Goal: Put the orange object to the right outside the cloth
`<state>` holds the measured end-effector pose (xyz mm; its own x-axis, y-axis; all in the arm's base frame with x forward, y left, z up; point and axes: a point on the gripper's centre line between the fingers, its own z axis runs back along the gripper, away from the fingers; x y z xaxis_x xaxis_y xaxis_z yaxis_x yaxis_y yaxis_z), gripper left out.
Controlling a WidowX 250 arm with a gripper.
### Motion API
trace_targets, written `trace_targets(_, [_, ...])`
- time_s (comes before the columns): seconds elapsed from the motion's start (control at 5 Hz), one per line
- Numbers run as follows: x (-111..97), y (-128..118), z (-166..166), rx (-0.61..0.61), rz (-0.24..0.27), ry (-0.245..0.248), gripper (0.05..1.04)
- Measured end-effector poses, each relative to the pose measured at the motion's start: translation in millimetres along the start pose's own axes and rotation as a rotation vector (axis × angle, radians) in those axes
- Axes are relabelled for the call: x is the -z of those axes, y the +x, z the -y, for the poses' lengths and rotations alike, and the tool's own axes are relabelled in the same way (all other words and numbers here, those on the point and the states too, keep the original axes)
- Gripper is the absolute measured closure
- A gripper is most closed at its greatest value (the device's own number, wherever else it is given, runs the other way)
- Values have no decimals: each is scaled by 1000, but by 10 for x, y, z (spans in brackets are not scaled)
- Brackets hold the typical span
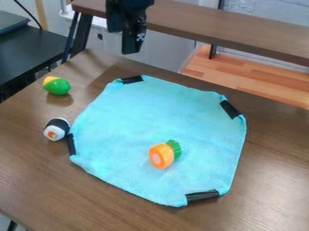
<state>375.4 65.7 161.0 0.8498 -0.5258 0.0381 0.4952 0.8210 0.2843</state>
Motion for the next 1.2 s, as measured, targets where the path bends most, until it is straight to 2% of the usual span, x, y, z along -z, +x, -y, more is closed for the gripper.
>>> trace_targets(0.4, [182,-13,72,16,-38,-60,83])
trace_targets(0.6, [276,-45,135,7,-59,-57,83])
trace_targets(0.8, [419,-33,371,40,-88,-47,83])
trace_targets(1.0, [525,-7,562,66,-95,-31,83])
trace_targets(1.2, [609,55,741,70,-105,-44,83])
